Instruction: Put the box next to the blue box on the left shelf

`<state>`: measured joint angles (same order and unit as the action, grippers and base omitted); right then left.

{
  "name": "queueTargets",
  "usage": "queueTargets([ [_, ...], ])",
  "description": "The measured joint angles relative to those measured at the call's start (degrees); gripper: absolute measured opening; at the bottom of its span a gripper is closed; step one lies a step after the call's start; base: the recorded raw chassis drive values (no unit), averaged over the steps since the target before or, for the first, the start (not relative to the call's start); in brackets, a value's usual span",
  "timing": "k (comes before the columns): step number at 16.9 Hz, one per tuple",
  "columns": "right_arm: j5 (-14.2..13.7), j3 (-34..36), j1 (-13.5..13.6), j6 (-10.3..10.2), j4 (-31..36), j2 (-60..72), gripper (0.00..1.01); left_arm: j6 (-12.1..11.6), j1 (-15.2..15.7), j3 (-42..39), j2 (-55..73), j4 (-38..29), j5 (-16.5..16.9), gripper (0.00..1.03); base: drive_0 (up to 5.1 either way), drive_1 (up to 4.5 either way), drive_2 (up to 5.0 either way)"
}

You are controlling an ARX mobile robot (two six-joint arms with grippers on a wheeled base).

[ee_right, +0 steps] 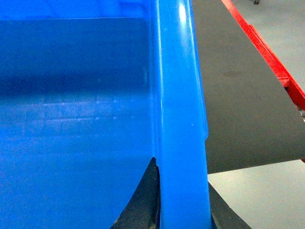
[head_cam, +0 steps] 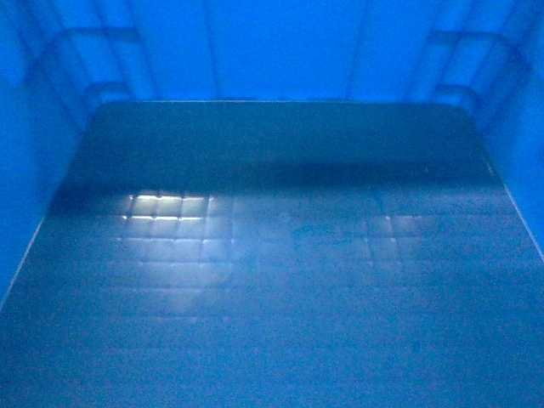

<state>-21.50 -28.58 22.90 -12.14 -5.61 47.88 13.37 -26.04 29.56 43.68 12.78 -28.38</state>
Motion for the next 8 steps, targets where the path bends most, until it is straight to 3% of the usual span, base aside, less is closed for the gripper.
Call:
queueTargets([
  [8,0.0,0.0,0.0,0.0,0.0,0.0,0.10,0.0,0.0,0.0,0.0,0.0,0.0,0.09,0.0,0.00,0.0],
])
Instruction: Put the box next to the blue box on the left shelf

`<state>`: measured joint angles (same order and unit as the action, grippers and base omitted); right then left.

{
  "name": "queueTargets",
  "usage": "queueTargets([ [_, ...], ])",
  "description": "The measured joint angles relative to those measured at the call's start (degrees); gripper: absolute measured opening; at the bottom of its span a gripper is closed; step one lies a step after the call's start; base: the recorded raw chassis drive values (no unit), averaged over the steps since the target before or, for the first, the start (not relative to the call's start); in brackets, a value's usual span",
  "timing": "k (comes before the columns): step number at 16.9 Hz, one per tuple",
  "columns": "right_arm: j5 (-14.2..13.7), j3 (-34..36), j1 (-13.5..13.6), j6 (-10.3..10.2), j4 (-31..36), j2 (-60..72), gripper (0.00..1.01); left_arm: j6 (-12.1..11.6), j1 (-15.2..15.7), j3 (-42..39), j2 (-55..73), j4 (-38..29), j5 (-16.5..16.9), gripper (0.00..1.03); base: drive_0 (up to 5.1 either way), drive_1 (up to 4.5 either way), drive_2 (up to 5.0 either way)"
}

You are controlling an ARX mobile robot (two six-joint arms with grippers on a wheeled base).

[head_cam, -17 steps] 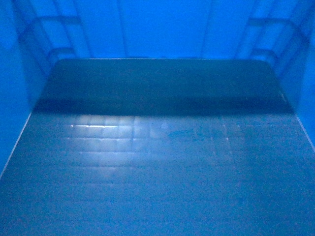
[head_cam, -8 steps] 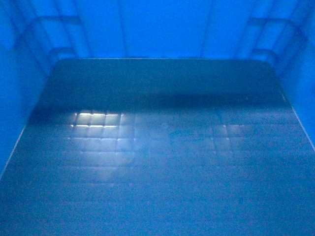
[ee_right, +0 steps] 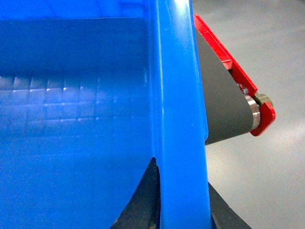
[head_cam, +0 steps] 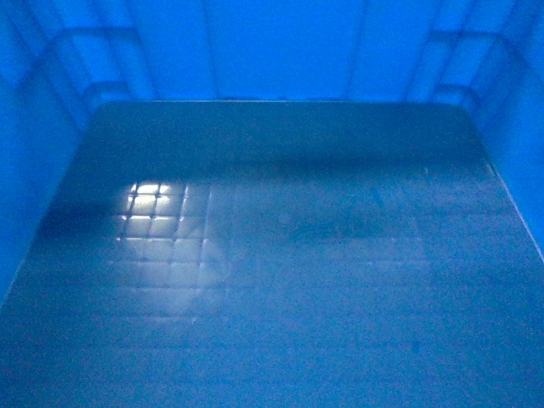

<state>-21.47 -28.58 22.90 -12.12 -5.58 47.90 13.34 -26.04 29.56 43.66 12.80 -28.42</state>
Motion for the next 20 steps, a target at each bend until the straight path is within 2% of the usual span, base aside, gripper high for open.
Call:
queueTargets([
  [20,0.0,0.0,0.0,0.0,0.0,0.0,0.10,0.0,0.0,0.0,0.0,0.0,0.0,0.08,-1.4,-1.45,-1.4],
])
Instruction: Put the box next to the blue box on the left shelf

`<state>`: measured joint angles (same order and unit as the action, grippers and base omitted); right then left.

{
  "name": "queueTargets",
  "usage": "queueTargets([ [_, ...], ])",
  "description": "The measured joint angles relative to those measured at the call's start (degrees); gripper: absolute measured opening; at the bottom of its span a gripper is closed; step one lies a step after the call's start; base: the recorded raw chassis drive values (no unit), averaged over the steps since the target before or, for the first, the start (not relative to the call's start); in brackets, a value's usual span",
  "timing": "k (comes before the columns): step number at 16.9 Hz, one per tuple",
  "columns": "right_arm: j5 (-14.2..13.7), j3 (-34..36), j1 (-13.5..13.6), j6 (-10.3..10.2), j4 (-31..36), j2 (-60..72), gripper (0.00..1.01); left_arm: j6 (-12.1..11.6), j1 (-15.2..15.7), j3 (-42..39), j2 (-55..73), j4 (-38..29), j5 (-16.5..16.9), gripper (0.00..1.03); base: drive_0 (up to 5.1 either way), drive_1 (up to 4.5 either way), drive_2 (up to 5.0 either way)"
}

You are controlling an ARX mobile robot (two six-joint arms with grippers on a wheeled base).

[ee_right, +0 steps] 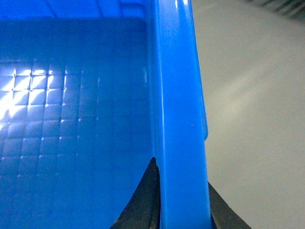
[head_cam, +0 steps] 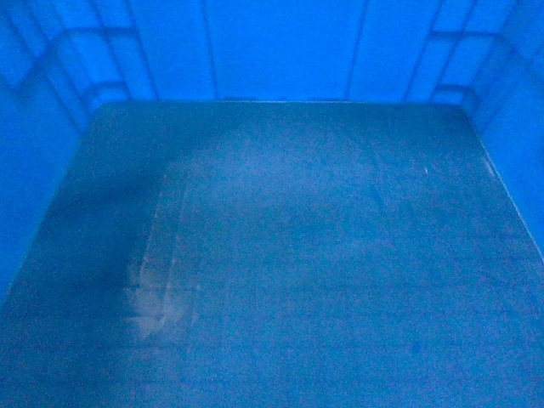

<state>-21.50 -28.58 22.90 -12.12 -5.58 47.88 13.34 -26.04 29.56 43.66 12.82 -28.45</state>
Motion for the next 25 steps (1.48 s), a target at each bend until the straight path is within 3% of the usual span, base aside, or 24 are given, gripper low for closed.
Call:
queueTargets([
  [25,-0.1,0.0,0.0,0.0,0.0,0.0,0.10,0.0,0.0,0.0,0.1,0.0,0.0,0.08,-1.6,-1.60,-1.6],
])
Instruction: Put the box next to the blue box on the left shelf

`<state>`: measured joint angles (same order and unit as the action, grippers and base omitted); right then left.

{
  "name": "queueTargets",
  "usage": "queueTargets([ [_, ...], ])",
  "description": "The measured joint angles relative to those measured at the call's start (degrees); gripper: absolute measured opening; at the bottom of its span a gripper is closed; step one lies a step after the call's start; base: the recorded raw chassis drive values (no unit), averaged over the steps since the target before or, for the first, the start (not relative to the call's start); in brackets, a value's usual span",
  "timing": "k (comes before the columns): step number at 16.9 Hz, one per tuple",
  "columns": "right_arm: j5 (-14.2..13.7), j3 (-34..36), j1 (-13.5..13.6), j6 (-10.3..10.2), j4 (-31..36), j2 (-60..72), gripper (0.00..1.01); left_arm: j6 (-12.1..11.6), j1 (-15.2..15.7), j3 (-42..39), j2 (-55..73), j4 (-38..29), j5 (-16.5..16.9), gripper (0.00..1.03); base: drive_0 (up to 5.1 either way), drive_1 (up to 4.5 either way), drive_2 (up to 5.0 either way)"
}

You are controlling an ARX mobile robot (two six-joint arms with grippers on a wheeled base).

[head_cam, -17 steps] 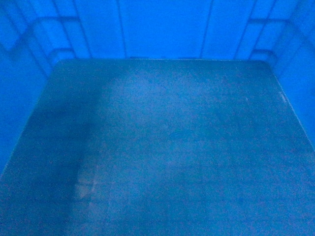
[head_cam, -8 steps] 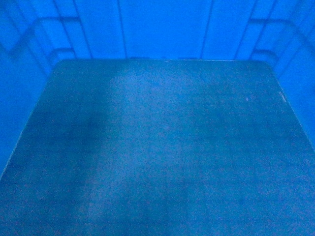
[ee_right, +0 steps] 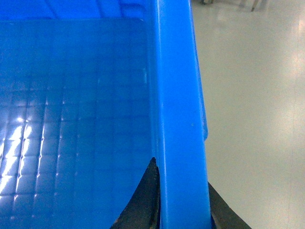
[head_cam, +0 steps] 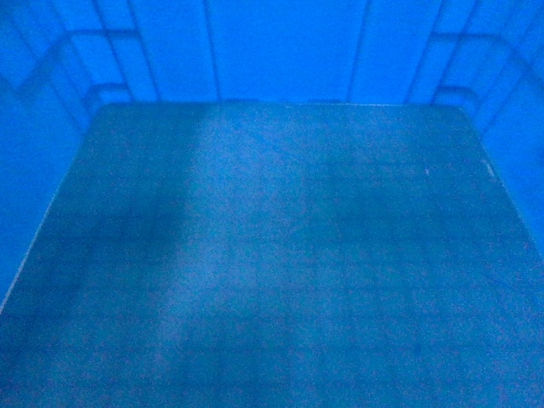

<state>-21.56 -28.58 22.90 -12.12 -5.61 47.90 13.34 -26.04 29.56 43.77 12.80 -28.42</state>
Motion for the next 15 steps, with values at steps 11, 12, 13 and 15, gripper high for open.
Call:
queueTargets([
  [11,0.0,0.0,0.0,0.0,0.0,0.0,0.10,0.0,0.0,0.0,0.0,0.0,0.0,0.08,-1.6,-1.60,-1.6],
  [12,0.0,0.0,0.0,0.0,0.0,0.0,0.10,0.0,0.0,0.0,0.0,0.0,0.0,0.08,-1.6,-1.60,-1.6],
  [13,0.0,0.0,0.0,0.0,0.0,0.0,0.10,0.0,0.0,0.0,0.0,0.0,0.0,0.08,-1.6,-1.60,-1.6],
  [15,0.0,0.0,0.0,0.0,0.0,0.0,0.10,0.0,0.0,0.0,0.0,0.0,0.0,0.08,-1.7,-1.70,-1.7],
])
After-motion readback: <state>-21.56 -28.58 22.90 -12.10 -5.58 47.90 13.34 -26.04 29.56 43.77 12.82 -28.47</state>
